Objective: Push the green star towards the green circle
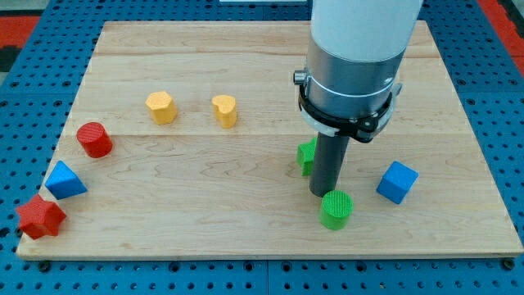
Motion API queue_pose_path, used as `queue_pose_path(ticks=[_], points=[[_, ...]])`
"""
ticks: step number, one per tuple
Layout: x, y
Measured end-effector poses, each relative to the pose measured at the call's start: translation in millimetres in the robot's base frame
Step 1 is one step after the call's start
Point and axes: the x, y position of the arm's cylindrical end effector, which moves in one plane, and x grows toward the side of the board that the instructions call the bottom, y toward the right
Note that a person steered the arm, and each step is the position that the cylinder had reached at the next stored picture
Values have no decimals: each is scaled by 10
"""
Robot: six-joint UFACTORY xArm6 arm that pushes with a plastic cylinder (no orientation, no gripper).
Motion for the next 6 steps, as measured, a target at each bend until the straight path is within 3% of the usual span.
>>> queue_pose_path(ticks=[2, 3, 5, 6], points=[[-557, 427], [-772, 195], [-382, -242], [-543, -53]])
